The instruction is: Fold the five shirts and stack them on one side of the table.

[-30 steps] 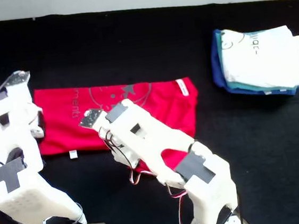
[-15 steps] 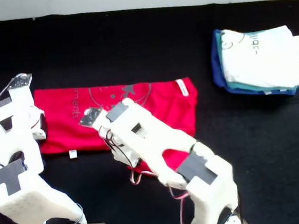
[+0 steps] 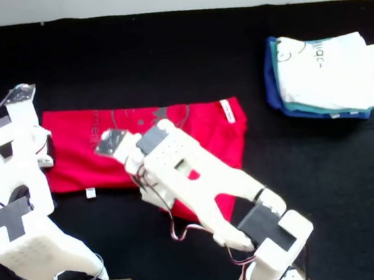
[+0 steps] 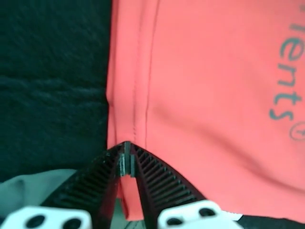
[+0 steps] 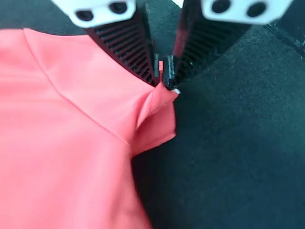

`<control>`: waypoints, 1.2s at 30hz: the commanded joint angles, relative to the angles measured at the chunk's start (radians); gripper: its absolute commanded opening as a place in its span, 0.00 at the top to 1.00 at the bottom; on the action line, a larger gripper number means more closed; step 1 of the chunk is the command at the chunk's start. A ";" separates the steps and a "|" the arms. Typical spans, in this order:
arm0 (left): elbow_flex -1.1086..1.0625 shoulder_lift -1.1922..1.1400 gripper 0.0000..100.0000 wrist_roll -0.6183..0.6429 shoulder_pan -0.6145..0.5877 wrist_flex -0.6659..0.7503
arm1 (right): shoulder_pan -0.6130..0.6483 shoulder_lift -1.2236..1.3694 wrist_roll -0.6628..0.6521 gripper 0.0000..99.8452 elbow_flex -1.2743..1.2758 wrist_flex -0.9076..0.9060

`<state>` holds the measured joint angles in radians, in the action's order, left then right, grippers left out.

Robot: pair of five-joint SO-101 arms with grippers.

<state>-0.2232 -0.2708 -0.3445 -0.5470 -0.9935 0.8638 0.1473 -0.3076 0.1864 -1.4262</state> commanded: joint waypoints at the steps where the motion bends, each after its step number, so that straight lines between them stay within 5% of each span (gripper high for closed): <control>1: 0.035 0.007 0.99 0.005 -0.008 0.000 | 0.030 -0.051 -0.009 0.99 0.073 0.065; 6: 0.031 0.008 0.99 0.005 -0.008 -0.005 | 0.027 -0.054 -0.009 0.98 0.114 0.091; 12: 0.054 0.019 0.99 0.005 -0.002 -0.044 | 0.004 -0.058 -0.009 0.84 -0.068 -0.064; 23: 0.140 0.007 0.99 0.101 0.050 -0.247 | -0.165 -0.058 -0.011 0.92 -0.245 -0.240; 25: 0.107 0.007 0.99 0.100 0.082 -0.239 | -0.216 -0.047 -0.009 1.00 -0.217 -0.217; 36: -0.059 0.005 0.99 -0.009 0.054 -0.051 | -0.512 -0.041 -0.098 0.99 0.216 0.211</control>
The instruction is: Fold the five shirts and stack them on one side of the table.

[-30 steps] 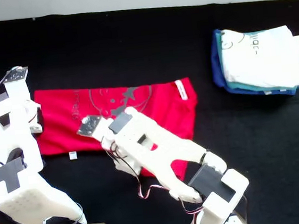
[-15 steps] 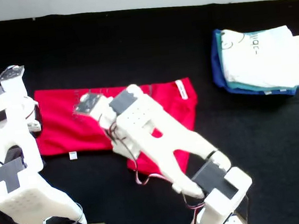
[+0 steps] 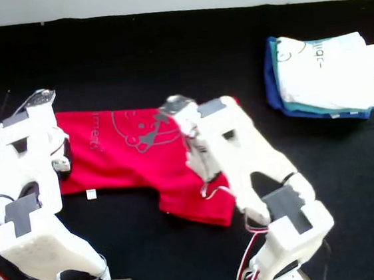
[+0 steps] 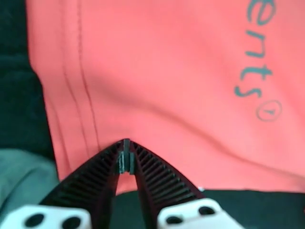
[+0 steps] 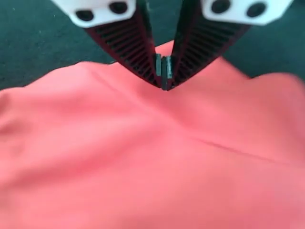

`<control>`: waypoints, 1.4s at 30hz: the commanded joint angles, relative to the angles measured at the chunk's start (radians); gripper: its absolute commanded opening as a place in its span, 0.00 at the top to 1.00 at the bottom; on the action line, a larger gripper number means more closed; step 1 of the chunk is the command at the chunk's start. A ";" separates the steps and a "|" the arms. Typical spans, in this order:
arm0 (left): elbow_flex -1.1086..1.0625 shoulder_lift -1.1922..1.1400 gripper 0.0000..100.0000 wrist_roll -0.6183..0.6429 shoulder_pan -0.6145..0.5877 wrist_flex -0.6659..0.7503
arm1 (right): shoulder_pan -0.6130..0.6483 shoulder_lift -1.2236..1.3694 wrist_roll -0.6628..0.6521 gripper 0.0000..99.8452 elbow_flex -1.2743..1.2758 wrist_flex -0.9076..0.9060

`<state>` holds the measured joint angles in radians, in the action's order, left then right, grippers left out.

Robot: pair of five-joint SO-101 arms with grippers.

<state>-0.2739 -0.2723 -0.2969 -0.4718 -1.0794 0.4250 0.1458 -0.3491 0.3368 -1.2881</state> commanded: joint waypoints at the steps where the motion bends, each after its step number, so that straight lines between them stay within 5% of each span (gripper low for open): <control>1: -0.010 0.007 0.99 -0.080 -0.025 0.035 | -0.096 -0.039 -0.074 0.99 0.082 0.085; 9: 0.038 -0.065 0.99 -0.130 -0.104 0.110 | -0.140 -0.050 -0.086 0.99 0.068 0.028; 21: 0.153 -0.068 0.99 -0.031 -0.039 -0.069 | 0.157 -0.410 -0.081 0.99 0.122 -0.071; 29: 0.094 -0.077 0.99 0.048 -0.002 -0.040 | 0.343 -0.308 -0.060 0.84 0.211 -0.067; 42: 0.070 -0.104 0.99 0.048 -0.002 0.003 | 0.446 -0.071 -0.051 0.83 0.150 -0.013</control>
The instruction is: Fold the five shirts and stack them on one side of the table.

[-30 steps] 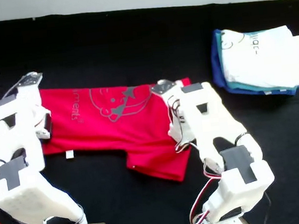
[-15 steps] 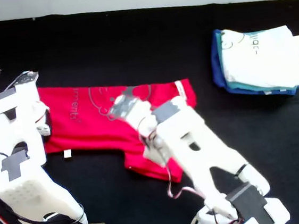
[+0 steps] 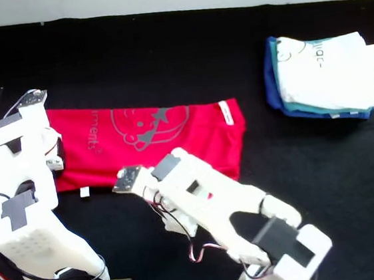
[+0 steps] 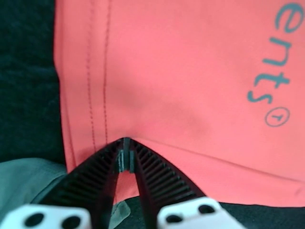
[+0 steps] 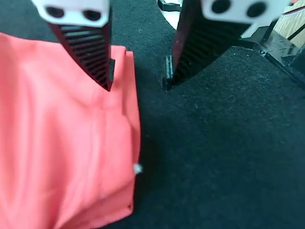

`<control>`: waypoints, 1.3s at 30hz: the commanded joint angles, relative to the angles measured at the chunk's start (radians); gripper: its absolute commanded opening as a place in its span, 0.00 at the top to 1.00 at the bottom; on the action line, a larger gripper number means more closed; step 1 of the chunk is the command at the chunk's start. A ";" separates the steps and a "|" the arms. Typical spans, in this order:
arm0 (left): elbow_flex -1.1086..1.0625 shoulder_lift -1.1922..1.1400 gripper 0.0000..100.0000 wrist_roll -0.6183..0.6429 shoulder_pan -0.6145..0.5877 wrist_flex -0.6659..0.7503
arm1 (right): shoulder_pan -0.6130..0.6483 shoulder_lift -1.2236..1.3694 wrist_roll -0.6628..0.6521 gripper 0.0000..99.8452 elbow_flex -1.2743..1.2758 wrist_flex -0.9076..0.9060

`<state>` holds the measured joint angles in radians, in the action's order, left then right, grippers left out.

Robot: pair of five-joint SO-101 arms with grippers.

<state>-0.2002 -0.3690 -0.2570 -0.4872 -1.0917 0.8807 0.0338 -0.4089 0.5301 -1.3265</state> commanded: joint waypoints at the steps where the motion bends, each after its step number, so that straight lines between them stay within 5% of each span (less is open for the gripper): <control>1: -0.004 -0.007 0.99 0.008 0.013 0.015 | -0.018 0.064 0.005 0.83 -0.050 0.035; 23: -0.007 -0.007 0.99 0.008 0.013 0.015 | -0.171 0.165 -0.109 0.84 -0.128 0.093; 28: -0.007 -0.007 0.99 0.008 0.013 0.015 | -0.220 0.286 -0.117 1.00 -0.139 0.097; 39: -0.007 -0.007 0.99 0.008 0.013 0.015 | -0.285 0.127 -0.117 0.99 -0.231 -0.025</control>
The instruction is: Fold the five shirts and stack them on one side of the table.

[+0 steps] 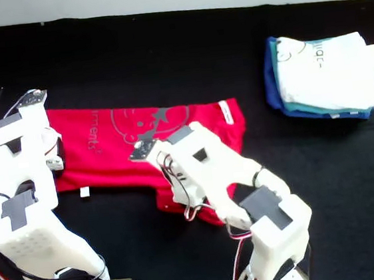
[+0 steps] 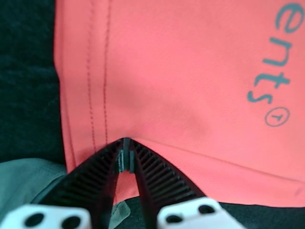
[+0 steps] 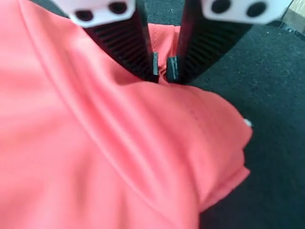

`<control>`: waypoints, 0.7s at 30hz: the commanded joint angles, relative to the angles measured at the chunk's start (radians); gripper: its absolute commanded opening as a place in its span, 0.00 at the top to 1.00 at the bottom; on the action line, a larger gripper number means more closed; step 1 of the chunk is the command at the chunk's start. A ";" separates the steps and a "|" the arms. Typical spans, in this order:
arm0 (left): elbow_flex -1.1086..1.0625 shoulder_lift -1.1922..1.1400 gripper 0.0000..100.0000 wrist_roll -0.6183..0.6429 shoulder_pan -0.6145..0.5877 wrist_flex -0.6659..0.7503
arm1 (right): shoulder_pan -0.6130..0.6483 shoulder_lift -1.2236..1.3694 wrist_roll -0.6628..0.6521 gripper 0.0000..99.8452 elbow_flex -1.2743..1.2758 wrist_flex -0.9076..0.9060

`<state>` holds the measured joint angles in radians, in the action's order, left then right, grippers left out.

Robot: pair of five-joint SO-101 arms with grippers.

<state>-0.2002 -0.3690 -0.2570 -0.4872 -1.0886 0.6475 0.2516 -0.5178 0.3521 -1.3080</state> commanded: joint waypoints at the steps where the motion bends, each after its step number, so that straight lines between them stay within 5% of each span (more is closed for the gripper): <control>1: -0.007 -0.007 0.99 0.008 0.013 0.012 | -0.068 -0.131 -0.009 0.99 -0.076 -0.064; 9: -0.005 -0.007 0.99 0.008 0.013 0.012 | -0.193 -0.147 -0.009 0.99 -0.348 -0.134; 21: -0.007 -0.007 0.99 0.008 0.013 0.012 | -0.265 0.410 -0.005 0.99 -0.923 -0.145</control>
<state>-0.2002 -0.3690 -0.2570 -0.4872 -1.0886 0.4158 0.5815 -0.5163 -0.4089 -1.4339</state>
